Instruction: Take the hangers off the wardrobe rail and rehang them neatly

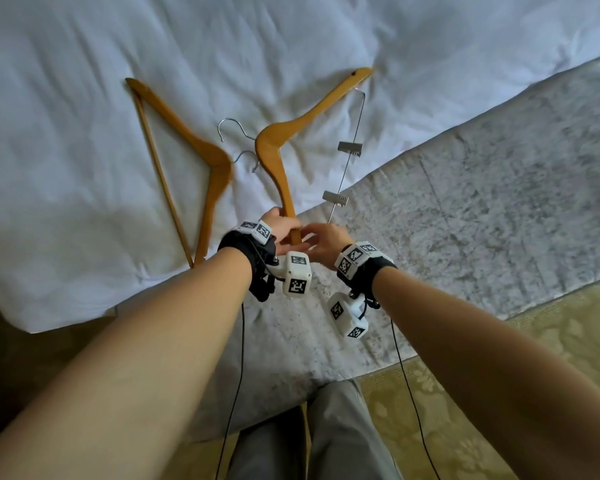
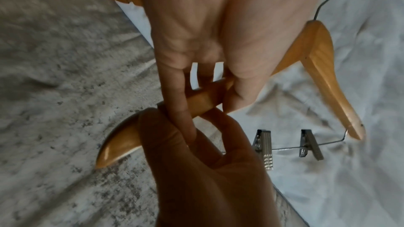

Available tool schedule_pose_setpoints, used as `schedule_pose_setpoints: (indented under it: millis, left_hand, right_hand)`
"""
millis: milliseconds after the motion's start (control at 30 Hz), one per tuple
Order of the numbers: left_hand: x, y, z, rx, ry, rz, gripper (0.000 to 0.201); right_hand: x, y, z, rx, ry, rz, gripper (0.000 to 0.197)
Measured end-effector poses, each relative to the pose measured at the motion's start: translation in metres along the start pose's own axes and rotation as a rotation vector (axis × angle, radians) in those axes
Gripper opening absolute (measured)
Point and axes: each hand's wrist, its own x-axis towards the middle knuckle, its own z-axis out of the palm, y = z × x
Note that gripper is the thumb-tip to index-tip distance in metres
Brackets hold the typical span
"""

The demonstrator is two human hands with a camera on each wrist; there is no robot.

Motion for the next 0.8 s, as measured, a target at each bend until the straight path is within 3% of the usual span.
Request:
schedule_pose_setpoints:
  millis: [133, 200, 267, 367, 433, 533, 633, 800]
  left_hand:
    - [-0.023, 0.004, -0.012, 0.034, 0.048, 0.013, 0.041]
    - [-0.037, 0.007, -0.021, 0.019, 0.104, 0.049, 0.024]
    - [-0.053, 0.012, -0.030, 0.079, 0.171, 0.129, 0.020]
    - [-0.082, 0.016, -0.047, 0.063, 0.245, 0.219, 0.014]
    - [-0.104, 0.020, -0.063, 0.076, 0.332, 0.293, 0.009]
    - [-0.141, 0.023, -0.099, 0.105, 0.403, 0.346, 0.005]
    - [-0.182, 0.020, -0.138, 0.113, 0.445, 0.335, 0.017]
    - [-0.258, 0.004, -0.202, 0.073, 0.537, 0.433, 0.017]
  right_hand:
    - [-0.009, -0.016, 0.010, 0.020, -0.017, -0.011, 0.041]
    - [-0.013, -0.031, 0.014, -0.029, 0.005, -0.034, 0.044]
    - [-0.020, -0.053, 0.011, -0.084, 0.007, -0.063, 0.048]
    - [-0.031, -0.086, 0.000, -0.207, -0.012, -0.097, 0.034]
    - [-0.039, -0.109, -0.007, -0.280, 0.052, -0.096, 0.031]
    - [-0.051, -0.149, -0.014, -0.317, 0.127, -0.106, 0.030]
    - [-0.071, -0.199, -0.014, -0.359, 0.181, -0.162, 0.029]
    - [-0.111, -0.284, 0.017, -0.461, 0.166, -0.275, 0.033]
